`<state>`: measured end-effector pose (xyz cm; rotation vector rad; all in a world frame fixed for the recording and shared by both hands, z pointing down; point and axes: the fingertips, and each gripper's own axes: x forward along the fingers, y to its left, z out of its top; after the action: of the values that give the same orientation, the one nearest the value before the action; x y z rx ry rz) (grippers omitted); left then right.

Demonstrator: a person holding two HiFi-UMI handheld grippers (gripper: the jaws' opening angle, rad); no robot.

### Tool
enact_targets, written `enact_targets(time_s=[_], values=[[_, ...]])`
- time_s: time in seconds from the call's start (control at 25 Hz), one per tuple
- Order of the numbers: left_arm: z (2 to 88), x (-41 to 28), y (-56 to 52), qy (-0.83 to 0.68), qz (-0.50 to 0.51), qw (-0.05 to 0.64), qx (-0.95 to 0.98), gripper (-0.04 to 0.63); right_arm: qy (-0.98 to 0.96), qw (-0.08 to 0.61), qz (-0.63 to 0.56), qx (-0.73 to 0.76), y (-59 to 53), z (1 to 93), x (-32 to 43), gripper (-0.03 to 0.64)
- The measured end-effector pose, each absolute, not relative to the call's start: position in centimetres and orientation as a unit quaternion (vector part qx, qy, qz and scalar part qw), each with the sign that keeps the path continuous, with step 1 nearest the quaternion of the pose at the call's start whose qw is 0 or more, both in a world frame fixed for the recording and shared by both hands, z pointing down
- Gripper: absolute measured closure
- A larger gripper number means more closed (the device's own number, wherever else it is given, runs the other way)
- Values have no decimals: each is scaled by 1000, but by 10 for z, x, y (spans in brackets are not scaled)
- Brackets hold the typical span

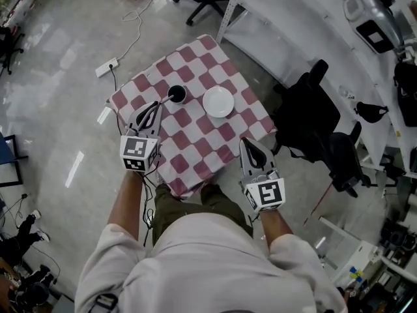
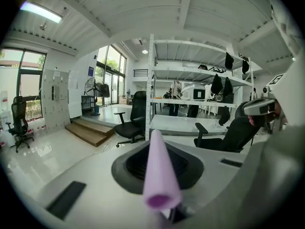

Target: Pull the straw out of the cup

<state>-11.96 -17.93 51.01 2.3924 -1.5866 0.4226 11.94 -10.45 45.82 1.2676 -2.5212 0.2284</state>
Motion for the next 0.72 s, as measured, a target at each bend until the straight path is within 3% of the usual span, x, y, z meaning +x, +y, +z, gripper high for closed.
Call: enact_targets(time_s=[0.72], values=[[406, -126, -113, -523, 98, 72, 844, 560, -899, 122, 40, 418, -100, 418, 75, 614]])
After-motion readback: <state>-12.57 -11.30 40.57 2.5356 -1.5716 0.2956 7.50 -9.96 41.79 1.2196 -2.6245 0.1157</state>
